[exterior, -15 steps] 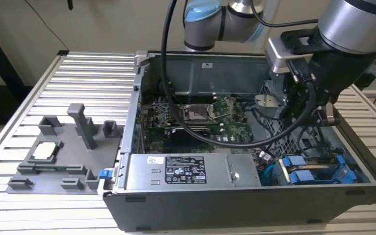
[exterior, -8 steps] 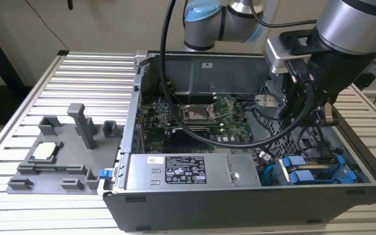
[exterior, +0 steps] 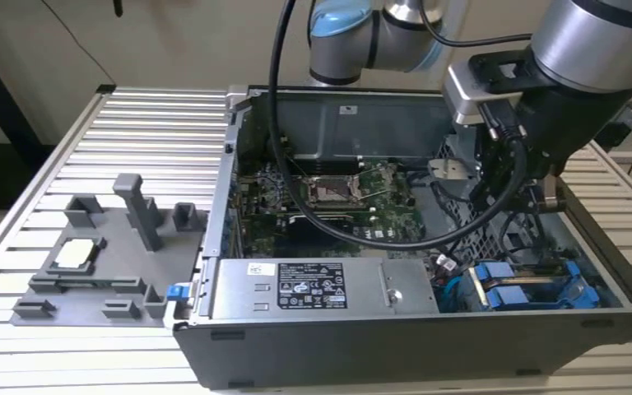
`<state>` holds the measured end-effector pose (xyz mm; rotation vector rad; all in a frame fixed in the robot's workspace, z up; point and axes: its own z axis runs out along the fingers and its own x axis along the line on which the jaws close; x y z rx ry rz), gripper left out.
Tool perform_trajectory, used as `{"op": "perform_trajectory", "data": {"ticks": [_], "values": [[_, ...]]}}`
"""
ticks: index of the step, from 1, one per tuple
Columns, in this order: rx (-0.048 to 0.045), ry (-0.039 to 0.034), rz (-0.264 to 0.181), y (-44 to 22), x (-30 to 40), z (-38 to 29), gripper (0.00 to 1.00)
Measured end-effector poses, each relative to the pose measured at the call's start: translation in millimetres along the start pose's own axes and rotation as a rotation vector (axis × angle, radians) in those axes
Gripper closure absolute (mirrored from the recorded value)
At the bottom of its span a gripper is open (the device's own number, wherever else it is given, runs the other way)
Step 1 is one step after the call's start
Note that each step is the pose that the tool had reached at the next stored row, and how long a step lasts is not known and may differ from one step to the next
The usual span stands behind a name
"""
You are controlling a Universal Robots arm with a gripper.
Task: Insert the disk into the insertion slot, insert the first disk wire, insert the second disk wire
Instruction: 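Insert the first disk wire, then insert the second disk wire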
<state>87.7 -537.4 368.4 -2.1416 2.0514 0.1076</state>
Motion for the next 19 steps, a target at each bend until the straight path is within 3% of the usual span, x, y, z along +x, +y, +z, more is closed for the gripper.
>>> {"op": "perform_trajectory", "data": {"ticks": [15,19], "values": [[-0.0003,0.0019,0.0,0.7,0.3,1.0,0.84],[-0.0007,0.0064,0.0,0.9,7.5,0.0,0.84]]}}
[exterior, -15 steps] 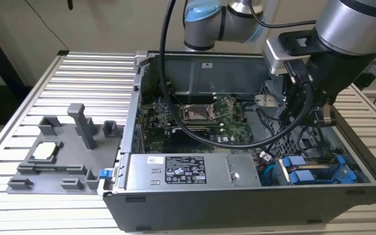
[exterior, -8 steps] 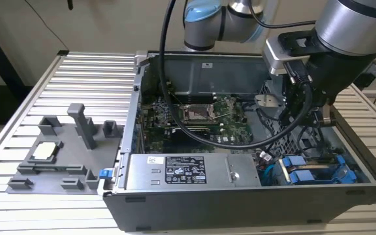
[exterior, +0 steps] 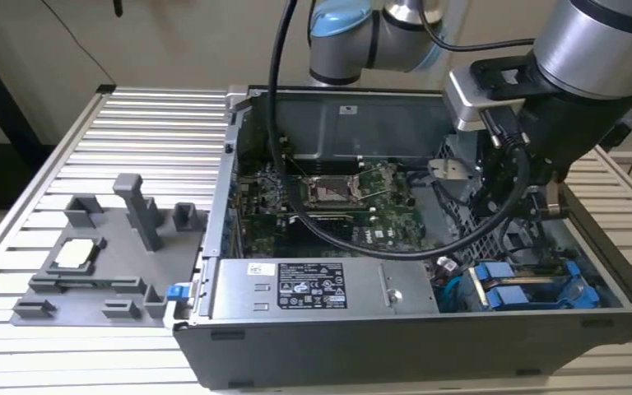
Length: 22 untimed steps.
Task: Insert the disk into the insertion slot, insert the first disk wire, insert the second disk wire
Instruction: 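Insert the second disk wire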
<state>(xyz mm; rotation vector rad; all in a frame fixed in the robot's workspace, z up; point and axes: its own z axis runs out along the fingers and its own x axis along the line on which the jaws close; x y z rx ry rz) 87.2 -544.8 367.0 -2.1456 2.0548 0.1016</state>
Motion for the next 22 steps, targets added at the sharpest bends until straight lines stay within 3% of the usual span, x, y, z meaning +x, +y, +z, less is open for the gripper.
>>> {"op": "perform_trajectory", "data": {"ticks": [18,22], "values": [[-0.0022,0.0449,-0.003,1.6,50.5,-7.4,0.84],[-0.0016,0.0462,-0.003,-0.3,53.4,-7.2,0.84]]}}
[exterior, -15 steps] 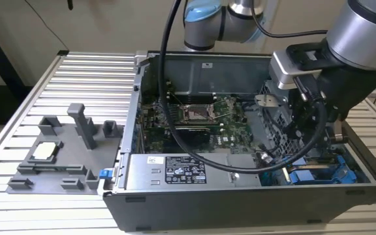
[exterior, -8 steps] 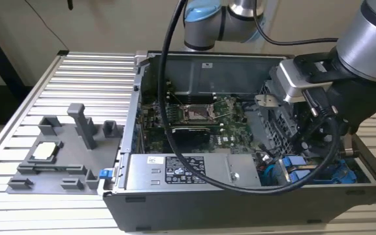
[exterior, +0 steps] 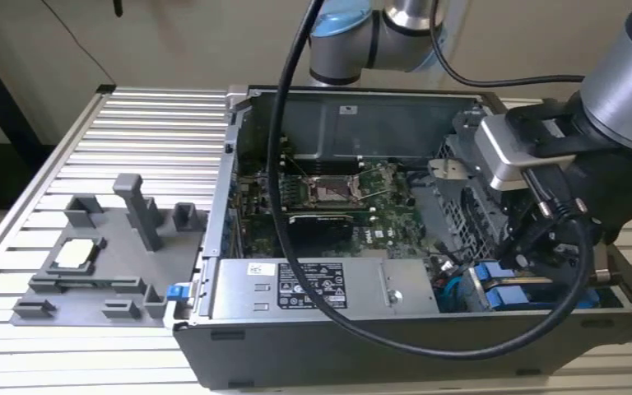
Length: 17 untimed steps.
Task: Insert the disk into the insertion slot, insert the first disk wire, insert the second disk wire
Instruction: 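Insert the second disk wire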
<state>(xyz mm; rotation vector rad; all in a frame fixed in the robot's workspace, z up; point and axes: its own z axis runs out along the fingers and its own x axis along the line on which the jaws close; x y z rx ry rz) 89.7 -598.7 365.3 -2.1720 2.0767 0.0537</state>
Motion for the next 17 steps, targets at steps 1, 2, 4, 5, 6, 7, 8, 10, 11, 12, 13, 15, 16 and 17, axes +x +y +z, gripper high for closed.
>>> {"op": "perform_trajectory", "data": {"ticks": [1,2,4,5,6,7,8,10,11,12,13,15,16,17], "values": [[0.0016,-0.0012,0.0,-0.5,0.0,0.3,0.84],[0.0049,-0.0018,0.0,-0.7,0.1,0.6,0.84],[0.0119,-0.0044,-0.001,-2.1,0.3,1.6,0.84],[0.0135,-0.005,-0.001,-3.4,0.4,2.3,0.84],[0.0142,-0.0052,-0.001,-5.1,0.6,3.2,0.84],[0.0144,-0.005,-0.001,-7.3,0.8,4.0,0.84],[0.0144,-0.005,-0.001,-9.9,1.0,4.7,0.84],[0.0145,-0.005,-0.001,-15.1,1.3,5.7,0.84],[0.0144,-0.0051,-0.002,-17.7,1.5,6.0,0.84],[0.0144,-0.005,-0.002,-20.0,1.6,6.2,0.84],[0.0144,-0.005,-0.002,-22.5,1.7,6.5,0.84],[0.0136,-0.0052,-0.002,-27.0,1.9,7.2,0.84],[0.0129,-0.0053,-0.001,-28.7,1.7,7.5,0.84],[0.0125,-0.0051,-0.001,-29.5,1.3,7.6,0.84]]}}
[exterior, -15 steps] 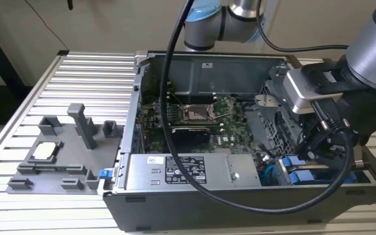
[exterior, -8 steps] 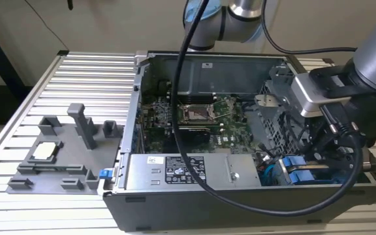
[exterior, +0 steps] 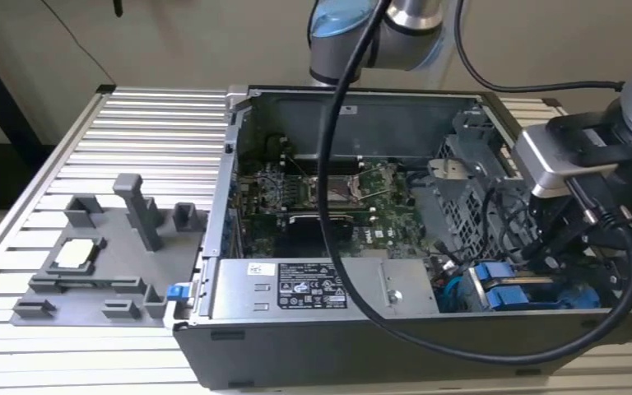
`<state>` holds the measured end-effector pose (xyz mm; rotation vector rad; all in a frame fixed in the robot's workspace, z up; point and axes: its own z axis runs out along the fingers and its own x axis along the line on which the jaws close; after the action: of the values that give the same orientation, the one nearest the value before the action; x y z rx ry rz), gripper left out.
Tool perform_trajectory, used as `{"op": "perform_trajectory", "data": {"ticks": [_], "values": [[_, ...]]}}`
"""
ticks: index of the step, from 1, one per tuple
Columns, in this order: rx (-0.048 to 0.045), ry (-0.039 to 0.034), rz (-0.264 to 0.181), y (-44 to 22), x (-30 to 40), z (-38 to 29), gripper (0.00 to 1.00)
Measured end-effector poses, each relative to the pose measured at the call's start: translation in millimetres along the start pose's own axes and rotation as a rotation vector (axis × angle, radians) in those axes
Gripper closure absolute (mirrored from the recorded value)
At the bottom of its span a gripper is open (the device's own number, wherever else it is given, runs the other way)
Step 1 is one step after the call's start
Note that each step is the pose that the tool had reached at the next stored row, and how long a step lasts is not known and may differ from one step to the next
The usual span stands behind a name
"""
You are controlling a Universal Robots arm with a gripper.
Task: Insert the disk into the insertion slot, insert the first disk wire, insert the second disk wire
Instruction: 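Insert the second disk wire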
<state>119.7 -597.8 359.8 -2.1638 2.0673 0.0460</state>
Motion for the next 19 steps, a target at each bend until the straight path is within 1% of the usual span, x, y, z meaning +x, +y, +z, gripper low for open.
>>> {"op": "perform_trajectory", "data": {"ticks": [6,9,13,19], "values": [[0.0001,-0.0004,0.001,-0.7,-0.3,0.7,0.84],[0.0013,-0.0027,0.01,-0.8,-1.4,2.7,0.84],[0.0023,-0.0082,0.016,-0.9,-3.4,5.3,0.84],[0.0034,-0.0087,0.016,-3.5,-3.7,9.7,0.84]]}}
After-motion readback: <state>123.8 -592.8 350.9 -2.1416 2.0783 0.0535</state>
